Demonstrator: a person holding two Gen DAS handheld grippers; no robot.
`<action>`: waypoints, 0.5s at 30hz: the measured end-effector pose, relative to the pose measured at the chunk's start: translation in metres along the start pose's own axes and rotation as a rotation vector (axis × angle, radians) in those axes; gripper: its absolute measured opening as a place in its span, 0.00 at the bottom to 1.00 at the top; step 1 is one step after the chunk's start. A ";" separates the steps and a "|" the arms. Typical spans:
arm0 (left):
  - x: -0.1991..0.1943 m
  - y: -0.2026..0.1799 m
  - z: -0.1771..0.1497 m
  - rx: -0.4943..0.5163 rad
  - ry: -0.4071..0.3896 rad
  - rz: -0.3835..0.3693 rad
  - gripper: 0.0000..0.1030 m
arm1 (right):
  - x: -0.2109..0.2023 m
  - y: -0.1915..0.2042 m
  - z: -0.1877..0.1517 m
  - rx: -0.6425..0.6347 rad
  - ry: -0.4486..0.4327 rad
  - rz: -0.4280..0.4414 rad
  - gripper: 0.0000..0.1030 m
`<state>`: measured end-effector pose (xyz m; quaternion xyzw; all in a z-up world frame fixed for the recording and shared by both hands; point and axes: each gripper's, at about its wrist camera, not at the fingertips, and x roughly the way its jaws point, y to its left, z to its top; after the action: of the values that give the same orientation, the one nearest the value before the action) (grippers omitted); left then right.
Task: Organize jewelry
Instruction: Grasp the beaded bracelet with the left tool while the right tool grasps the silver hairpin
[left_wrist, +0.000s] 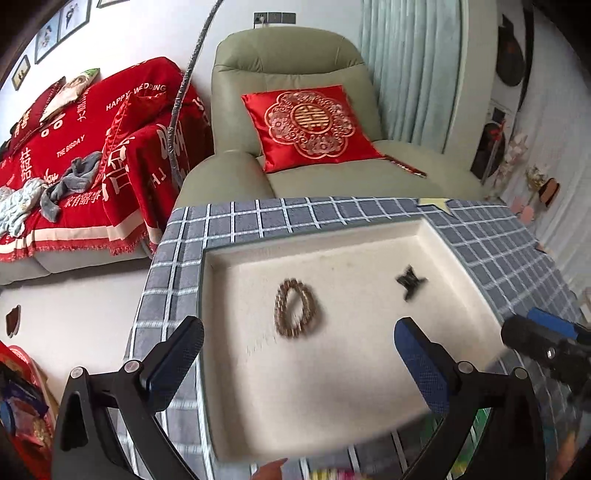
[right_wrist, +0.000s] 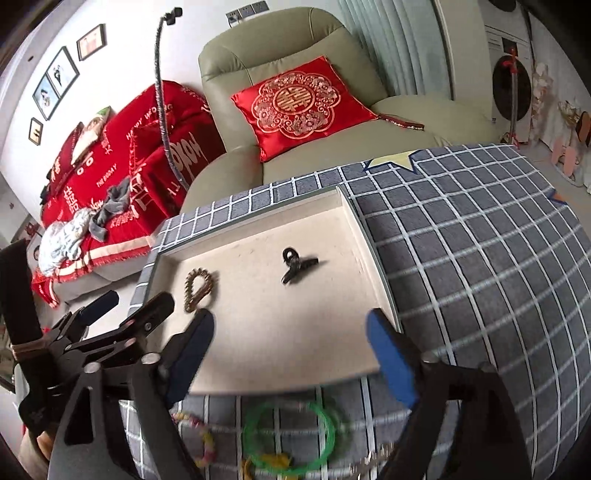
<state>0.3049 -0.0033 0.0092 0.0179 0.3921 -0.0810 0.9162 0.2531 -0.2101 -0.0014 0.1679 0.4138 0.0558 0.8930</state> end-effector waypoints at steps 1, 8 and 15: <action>-0.008 0.002 -0.006 0.000 0.001 -0.006 1.00 | -0.007 0.000 -0.005 -0.001 -0.008 0.006 0.87; -0.050 0.010 -0.054 -0.003 -0.017 0.050 1.00 | -0.052 0.003 -0.039 0.020 -0.068 0.029 1.00; -0.053 0.013 -0.097 0.007 0.065 0.029 1.00 | -0.070 0.000 -0.085 0.026 0.038 0.010 1.00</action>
<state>0.2011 0.0261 -0.0201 0.0296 0.4208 -0.0684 0.9041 0.1427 -0.2054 -0.0025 0.1804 0.4306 0.0580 0.8824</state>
